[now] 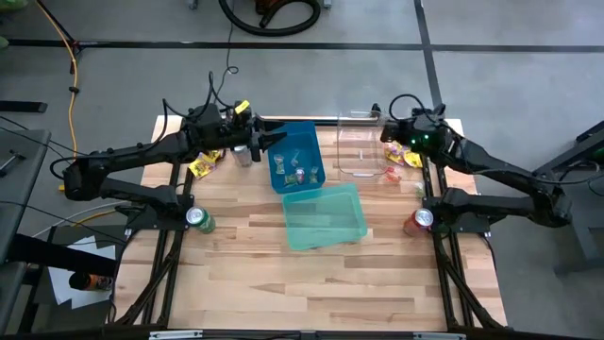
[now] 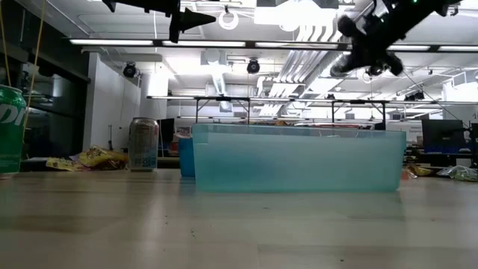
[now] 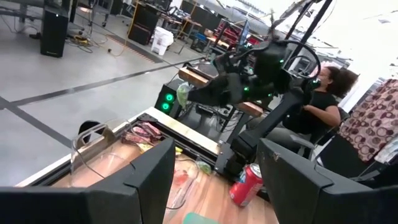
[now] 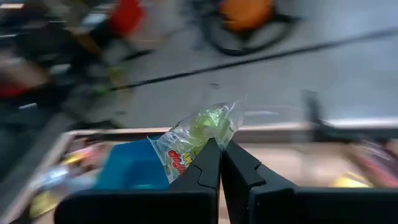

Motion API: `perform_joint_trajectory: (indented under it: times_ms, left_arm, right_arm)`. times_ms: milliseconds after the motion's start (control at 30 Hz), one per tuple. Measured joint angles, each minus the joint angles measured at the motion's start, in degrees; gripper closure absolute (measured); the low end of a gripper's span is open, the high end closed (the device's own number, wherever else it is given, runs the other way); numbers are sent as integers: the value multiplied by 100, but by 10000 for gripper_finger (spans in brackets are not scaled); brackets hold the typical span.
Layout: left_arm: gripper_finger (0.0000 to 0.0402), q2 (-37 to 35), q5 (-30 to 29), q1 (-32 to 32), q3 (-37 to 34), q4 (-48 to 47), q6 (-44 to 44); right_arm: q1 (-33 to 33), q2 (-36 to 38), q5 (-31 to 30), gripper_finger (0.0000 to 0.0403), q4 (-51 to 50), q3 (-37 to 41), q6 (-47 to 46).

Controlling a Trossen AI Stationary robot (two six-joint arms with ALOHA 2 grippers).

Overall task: Sort candy
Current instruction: Put the green candy into the blue bin

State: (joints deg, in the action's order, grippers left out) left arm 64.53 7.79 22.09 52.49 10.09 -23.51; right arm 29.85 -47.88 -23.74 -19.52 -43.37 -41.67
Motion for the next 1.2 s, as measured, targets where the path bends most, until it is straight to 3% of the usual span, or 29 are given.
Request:
perform_joint_trajectory:
  times_ms: [167, 367, 600, 800, 1033, 1200]
  left_arm:
    - [186, 1, 0, 0, 0, 4, -26]
    - [186, 0, 9, 0, 0, 182, -180]
    - [186, 0, 20, 2, 0, 372, -195]
    - [186, 0, 20, 1, 0, 370, -204]
    - [186, 1, 17, 1, 0, 372, -293]
    - [186, 0, 17, 1, 0, 372, -293]
  right_arm:
    - [-421, -373, 903, 403, 1240, 0, 562]
    - [-974, -1373, 1836, 403, 3223, 2, 1013]
    - [-1313, -2597, 2124, 403, 4914, 0, 1215]
    - [-1386, -3265, 2230, 402, 4679, -409, 1551]
    - [-1335, -3874, 2152, 381, 3073, -1392, 2417]
    - [-1262, -4165, 2114, 342, 2320, -1860, 2568]
